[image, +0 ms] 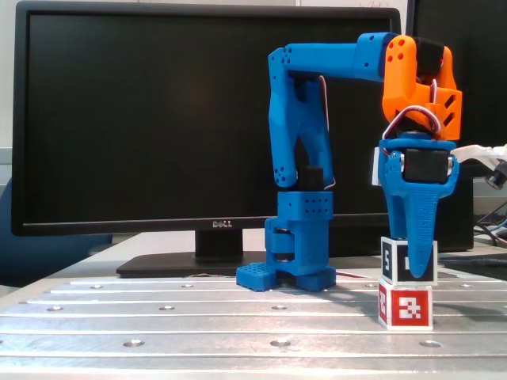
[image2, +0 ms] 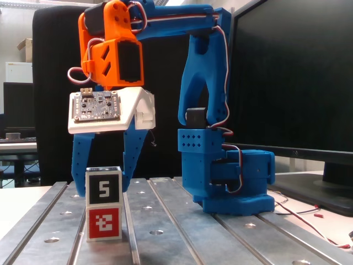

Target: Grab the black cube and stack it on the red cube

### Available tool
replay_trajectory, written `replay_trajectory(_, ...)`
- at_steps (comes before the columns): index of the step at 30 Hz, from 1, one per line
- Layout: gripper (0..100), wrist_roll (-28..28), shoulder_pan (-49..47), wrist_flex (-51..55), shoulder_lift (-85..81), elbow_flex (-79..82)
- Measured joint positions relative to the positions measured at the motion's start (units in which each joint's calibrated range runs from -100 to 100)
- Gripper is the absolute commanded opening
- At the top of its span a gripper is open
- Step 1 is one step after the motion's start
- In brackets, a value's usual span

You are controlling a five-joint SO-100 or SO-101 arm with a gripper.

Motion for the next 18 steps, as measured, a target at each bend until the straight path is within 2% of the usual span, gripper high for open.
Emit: replay_trajectory(18, 15, 0.0, 2.1, 0.2, 0.0, 0.1)
